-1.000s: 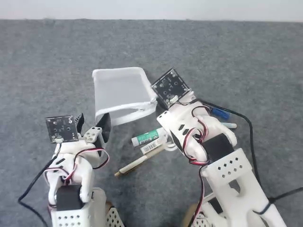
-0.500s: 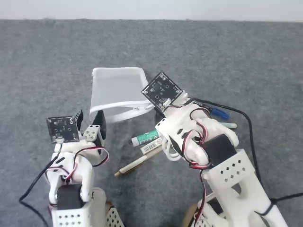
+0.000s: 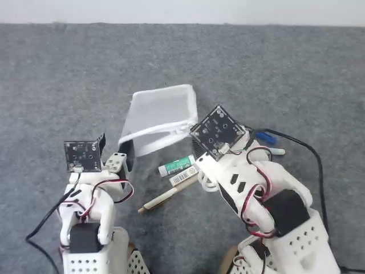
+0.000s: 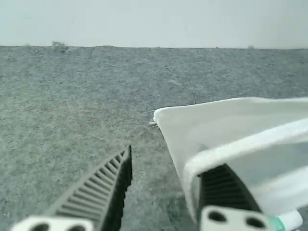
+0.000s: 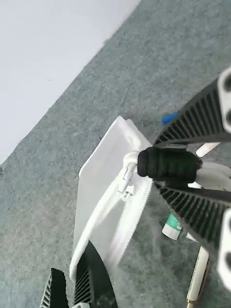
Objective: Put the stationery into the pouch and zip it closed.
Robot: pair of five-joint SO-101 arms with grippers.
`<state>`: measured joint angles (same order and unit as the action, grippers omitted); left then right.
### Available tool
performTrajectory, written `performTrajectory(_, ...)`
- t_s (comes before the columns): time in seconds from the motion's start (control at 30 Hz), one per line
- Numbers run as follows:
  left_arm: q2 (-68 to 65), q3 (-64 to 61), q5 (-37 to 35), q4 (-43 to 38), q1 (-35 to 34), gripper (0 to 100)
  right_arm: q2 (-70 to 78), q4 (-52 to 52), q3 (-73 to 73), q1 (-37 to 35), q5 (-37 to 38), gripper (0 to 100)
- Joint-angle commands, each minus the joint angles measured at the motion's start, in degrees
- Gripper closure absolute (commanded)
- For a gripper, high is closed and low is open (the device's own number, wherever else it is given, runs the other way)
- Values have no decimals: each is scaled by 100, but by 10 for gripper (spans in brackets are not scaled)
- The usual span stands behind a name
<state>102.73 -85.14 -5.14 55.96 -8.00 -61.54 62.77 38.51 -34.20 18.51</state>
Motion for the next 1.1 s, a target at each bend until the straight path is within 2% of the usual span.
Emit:
performTrajectory(0.0,-79,101,62,132,26,772,-215,-180,-26,-57,53,991)
performTrajectory(0.17,-79,101,211,202,167,793,-189,-180,0,-57,53,990)
performTrajectory(0.3,-79,110,475,237,387,927,-180,-180,0,-57,18,985)
performTrajectory(0.4,-79,171,589,255,431,993,-171,-180,35,-57,9,913)
performTrajectory(0.57,-79,444,571,607,422,990,-171,-268,220,-40,0,763)
performTrajectory(0.67,-70,479,571,633,396,990,-163,-356,281,-22,0,760)
performTrajectory(0.83,-70,629,316,615,-167,991,224,-479,273,-4,18,760)
performTrajectory(1.07,-53,673,237,598,-360,991,1640,-734,-255,637,18,760)
